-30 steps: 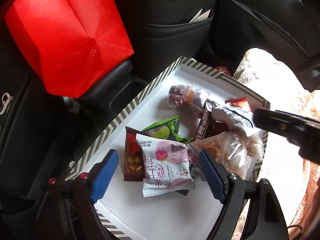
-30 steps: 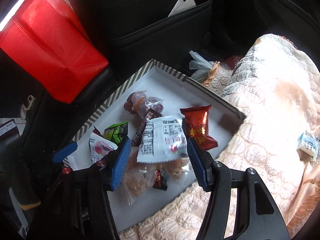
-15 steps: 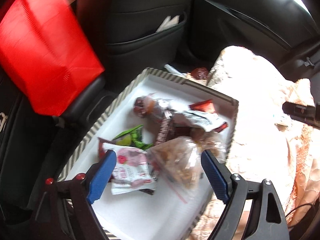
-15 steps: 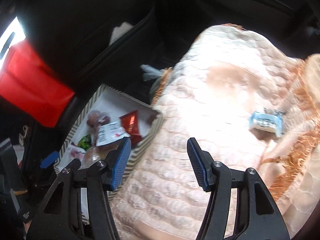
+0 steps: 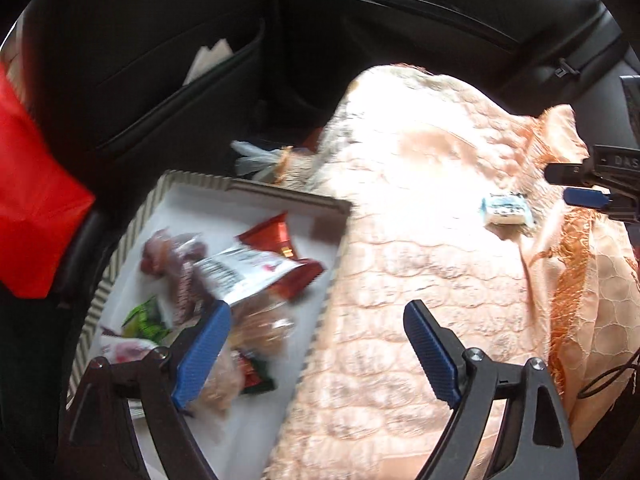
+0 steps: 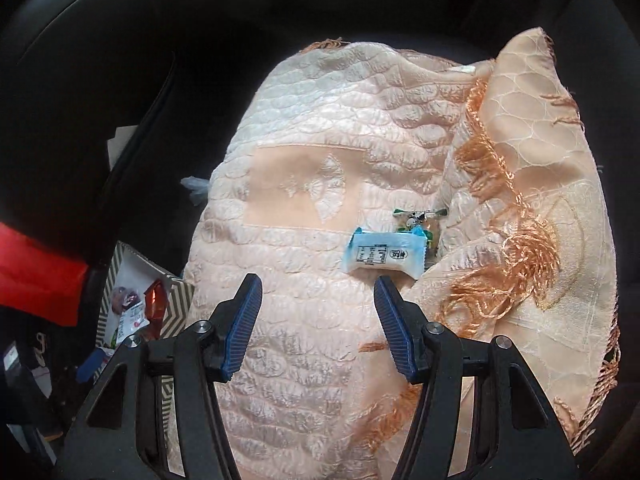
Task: Organize snacks
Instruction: 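Move both open tools back over the blue packet and green candy on the cloth, then grasp the green-wrapped round cookie with left tool while right tool grasps the blue-white packet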
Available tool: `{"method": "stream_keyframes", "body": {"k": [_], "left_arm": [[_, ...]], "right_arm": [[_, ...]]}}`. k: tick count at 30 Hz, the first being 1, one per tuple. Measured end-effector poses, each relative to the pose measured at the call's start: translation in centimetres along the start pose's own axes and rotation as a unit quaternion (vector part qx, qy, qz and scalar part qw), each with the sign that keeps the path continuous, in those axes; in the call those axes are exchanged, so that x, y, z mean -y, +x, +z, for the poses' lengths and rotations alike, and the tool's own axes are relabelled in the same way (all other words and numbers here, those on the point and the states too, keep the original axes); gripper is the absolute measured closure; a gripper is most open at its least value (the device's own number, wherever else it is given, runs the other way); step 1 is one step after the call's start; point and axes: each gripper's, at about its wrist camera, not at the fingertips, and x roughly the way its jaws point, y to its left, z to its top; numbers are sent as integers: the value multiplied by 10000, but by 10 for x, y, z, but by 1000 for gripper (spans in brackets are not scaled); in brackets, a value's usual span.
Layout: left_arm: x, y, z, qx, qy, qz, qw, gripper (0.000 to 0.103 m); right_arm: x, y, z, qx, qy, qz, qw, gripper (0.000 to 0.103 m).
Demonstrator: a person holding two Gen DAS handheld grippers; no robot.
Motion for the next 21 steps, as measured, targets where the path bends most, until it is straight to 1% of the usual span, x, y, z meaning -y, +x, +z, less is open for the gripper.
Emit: {"method": "stream_keyframes", "body": {"k": [4,9,11,12,13,14,15,17,21], "left_arm": [[27,12,13,-113,199,-168,9996,14],[52,27,25,-280,263,-381,9985,14],[57,31,24,-328,302,-409,9982,13],[59,33,22,-367,325,-402,9980,14],[58,35,20,-411,341,-392,9978,14],[57,38,19,-453,346,-380,9976,14],[54,41,18,-501,332,-356,9976,14],[47,45,16,-578,233,-327,9975,14],[41,52,16,-677,105,-434,9967,14]], "right_arm": [[13,19,7,-202,27,-67,9998,44],[22,37,19,-417,-139,-228,9988,44],[17,47,23,-498,-553,-387,9965,44],[11,53,25,-571,-939,-475,9928,44],[5,58,25,-646,-1337,-565,9873,44],[-2,63,25,-737,-1788,-657,9789,44],[-8,68,24,-855,-2215,-724,9687,44],[-15,79,23,-1070,-2877,-906,9474,44],[-17,97,22,-1503,-3651,-1169,9113,44]]}}
